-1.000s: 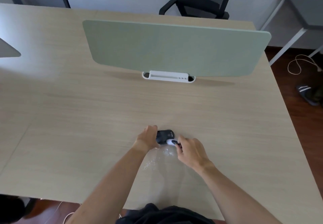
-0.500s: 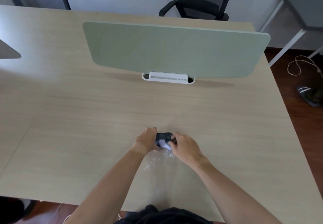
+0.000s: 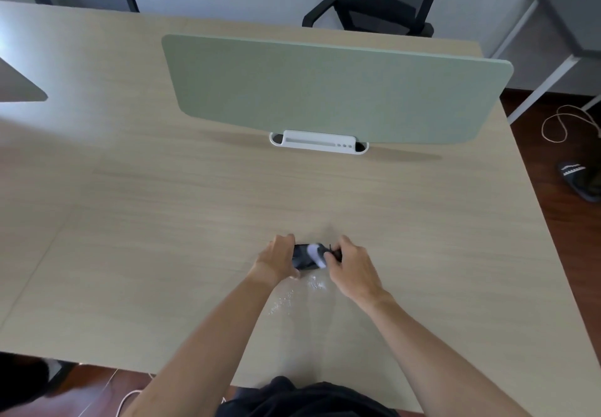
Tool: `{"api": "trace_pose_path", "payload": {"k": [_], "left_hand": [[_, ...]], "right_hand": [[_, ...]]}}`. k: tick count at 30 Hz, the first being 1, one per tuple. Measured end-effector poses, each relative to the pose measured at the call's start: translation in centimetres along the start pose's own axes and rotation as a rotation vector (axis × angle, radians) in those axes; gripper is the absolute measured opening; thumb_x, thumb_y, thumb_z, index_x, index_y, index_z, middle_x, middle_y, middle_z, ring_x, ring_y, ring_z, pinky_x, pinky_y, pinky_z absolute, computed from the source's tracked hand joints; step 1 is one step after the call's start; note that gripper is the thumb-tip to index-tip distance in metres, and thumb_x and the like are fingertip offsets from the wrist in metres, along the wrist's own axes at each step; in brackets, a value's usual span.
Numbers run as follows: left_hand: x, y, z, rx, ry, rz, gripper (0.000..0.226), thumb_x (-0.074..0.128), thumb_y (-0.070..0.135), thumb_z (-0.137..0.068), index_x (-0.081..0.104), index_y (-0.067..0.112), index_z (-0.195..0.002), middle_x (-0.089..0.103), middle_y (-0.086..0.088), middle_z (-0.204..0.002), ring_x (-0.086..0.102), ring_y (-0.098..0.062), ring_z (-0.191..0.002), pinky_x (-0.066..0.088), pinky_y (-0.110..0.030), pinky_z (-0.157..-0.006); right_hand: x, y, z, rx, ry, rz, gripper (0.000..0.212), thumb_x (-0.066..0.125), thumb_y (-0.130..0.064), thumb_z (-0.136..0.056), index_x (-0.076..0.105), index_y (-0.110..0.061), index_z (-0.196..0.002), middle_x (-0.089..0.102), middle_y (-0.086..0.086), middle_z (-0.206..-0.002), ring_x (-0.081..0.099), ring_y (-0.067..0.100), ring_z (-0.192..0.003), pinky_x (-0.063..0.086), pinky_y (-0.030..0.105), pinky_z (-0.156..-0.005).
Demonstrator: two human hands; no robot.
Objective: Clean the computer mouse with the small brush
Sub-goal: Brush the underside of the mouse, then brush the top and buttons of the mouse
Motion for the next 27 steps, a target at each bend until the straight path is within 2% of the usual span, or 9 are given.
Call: {"api": "trace_pose_path", "payload": {"k": [3,6,8,13,17,20,23,25,27], "left_hand": [[0.1,-0.1,-0.1,0.009,0.008,0.026,0.055,0.085,0.029,-0.062,0.050,0.010,-0.101,0.053,-0.006,-0.095,0.054,-0.025,-0.081,0.046,-0.033,-0.063],[0.1,-0.2,-0.2,0.017,-0.003,-0.016,0.054,0.084,0.024,-0.065,0.050,0.009,-0.104,0.055,-0.008,-0.102,0.059,-0.029,-0.089,0.046,-0.034,-0.064],[0.0,-0.2,-0.2,0.032,-0.014,-0.055,0.054,0.084,0.020,-0.066,0.050,0.009,-0.106,0.055,-0.009,-0.104,0.060,-0.030,-0.092,0.046,-0.034,-0.064],[0.1,-0.2,-0.4,0.080,-0.024,-0.088,0.055,0.085,0.017,-0.065,0.052,0.012,-0.108,0.058,-0.009,-0.109,0.063,-0.031,-0.094,0.049,-0.036,-0.068],[0.4,-0.3,-0.5,0.106,-0.035,-0.147,0.063,0.084,0.017,-0.067,0.052,0.017,-0.121,0.054,-0.008,-0.117,0.061,-0.031,-0.102,0.049,-0.035,-0.075],[0.8,-0.2,-0.5,0.131,-0.027,-0.150,0.063,0.081,0.017,-0.072,0.049,0.019,-0.126,0.052,-0.009,-0.120,0.059,-0.032,-0.108,0.049,-0.037,-0.084],[1.3,0.0,-0.1,0.168,0.041,-0.118,0.063,0.075,0.028,-0.078,0.045,0.025,-0.133,0.047,-0.008,-0.121,0.054,-0.031,-0.114,0.045,-0.037,-0.093],[1.9,-0.1,0.5,0.149,0.089,-0.093,0.082,0.075,0.044,-0.071,0.034,0.028,-0.139,0.043,-0.006,-0.122,0.048,-0.028,-0.115,0.042,-0.036,-0.098],[2.4,-0.3,1.2,0.034,0.134,0.016,0.109,0.075,0.061,-0.055,0.020,0.026,-0.143,0.039,-0.003,-0.121,0.043,-0.026,-0.114,0.040,-0.036,-0.098]], "right_hand": [[0.9,-0.2,-0.1,0.017,-0.107,-0.053,0.021,0.057,-0.024,-0.090,0.045,-0.020,-0.073,0.053,0.002,-0.069,0.047,0.018,-0.058,0.039,0.031,-0.053],[-0.4,-0.2,-0.9,0.046,0.038,0.026,0.020,0.052,-0.027,-0.096,0.049,-0.014,-0.082,0.059,0.005,-0.075,0.056,0.024,-0.066,0.044,0.036,-0.055],[-0.9,-0.3,-1.3,0.062,0.085,-0.053,0.020,0.054,-0.026,-0.095,0.052,-0.010,-0.083,0.060,0.005,-0.075,0.057,0.022,-0.066,0.046,0.036,-0.057],[1.4,-1.6,-1.9,0.025,-0.110,-0.152,0.025,0.061,-0.021,-0.091,0.056,-0.002,-0.076,0.055,0.005,-0.070,0.049,0.020,-0.064,0.039,0.029,-0.055],[0.2,-1.4,-2.1,0.066,0.062,-0.073,0.021,0.054,-0.018,-0.092,0.046,-0.009,-0.075,0.054,0.005,-0.070,0.048,0.023,-0.062,0.040,0.036,-0.056],[0.5,-2.1,-2.0,-0.014,0.018,-0.111,0.027,0.058,-0.021,-0.093,0.047,-0.008,-0.072,0.053,0.005,-0.067,0.046,0.019,-0.059,0.038,0.032,-0.053],[1.4,-1.7,-2.0,-0.017,-0.071,-0.104,0.029,0.059,-0.027,-0.092,0.050,-0.008,-0.072,0.056,0.010,-0.067,0.048,0.020,-0.060,0.044,0.040,-0.057],[0.7,-0.9,-2.1,0.021,0.008,-0.066,0.026,0.058,-0.027,-0.094,0.049,-0.012,-0.075,0.056,0.005,-0.069,0.051,0.022,-0.064,0.045,0.039,-0.060],[-0.2,-0.7,-2.0,0.016,0.092,-0.075,0.023,0.056,-0.024,-0.095,0.047,-0.013,-0.077,0.056,0.003,-0.070,0.052,0.022,-0.064,0.043,0.035,-0.059]]}}
Point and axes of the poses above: each hand's wrist, its own z-axis away from the middle knuckle, its own x-axis out of the palm, y = z × x, the point moved 7 cm from there along -z, towards the middle knuckle
